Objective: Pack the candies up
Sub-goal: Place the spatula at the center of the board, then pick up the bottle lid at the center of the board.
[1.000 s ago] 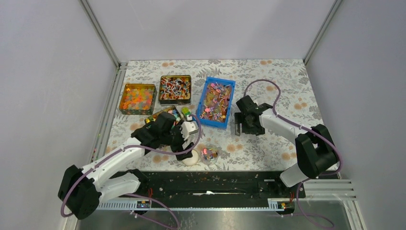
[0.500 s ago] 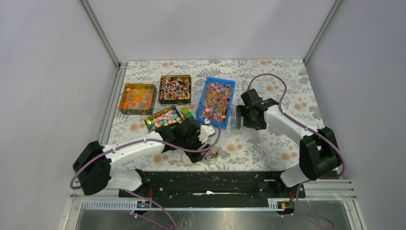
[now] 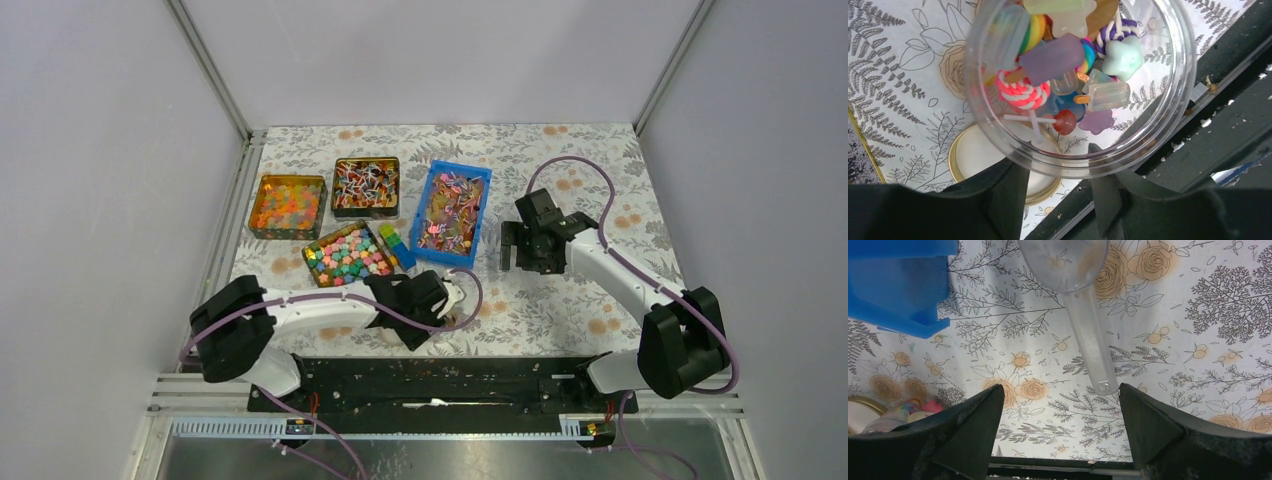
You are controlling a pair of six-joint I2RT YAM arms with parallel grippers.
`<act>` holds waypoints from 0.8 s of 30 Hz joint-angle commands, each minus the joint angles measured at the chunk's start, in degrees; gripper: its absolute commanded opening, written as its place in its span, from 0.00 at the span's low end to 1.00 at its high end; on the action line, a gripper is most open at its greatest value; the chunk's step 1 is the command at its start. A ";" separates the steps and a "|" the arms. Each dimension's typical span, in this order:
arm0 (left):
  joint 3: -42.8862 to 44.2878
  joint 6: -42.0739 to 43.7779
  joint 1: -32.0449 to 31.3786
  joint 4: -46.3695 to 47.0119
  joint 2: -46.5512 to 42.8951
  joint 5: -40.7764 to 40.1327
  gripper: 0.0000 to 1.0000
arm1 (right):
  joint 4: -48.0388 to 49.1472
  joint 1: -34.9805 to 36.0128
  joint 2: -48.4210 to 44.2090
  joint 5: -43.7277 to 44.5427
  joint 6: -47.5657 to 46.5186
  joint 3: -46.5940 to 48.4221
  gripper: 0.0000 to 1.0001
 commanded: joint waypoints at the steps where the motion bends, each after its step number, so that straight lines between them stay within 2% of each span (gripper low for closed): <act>1: 3.34 -1.93 -0.30 0.04 3.64 -2.94 0.46 | -0.87 -0.49 -1.70 -1.61 -0.04 -0.27 0.92; 9: 5.22 -1.28 -0.32 -1.71 7.74 -2.15 0.27 | -0.96 -0.57 -2.33 -2.07 -0.34 0.24 0.92; 13: 5.93 -1.02 -0.15 -2.31 8.85 -1.52 0.08 | -1.33 -0.58 -2.60 -1.76 -0.72 0.77 0.92; 15: 6.19 -0.85 -0.04 -2.83 8.51 -1.40 0.02 | -1.88 -0.66 -2.42 -1.82 -0.91 1.35 0.92; 24: 7.96 -1.45 0.76 -6.62 3.55 -4.72 0.00 | -2.46 -0.67 -2.67 -4.13 -1.56 2.42 0.94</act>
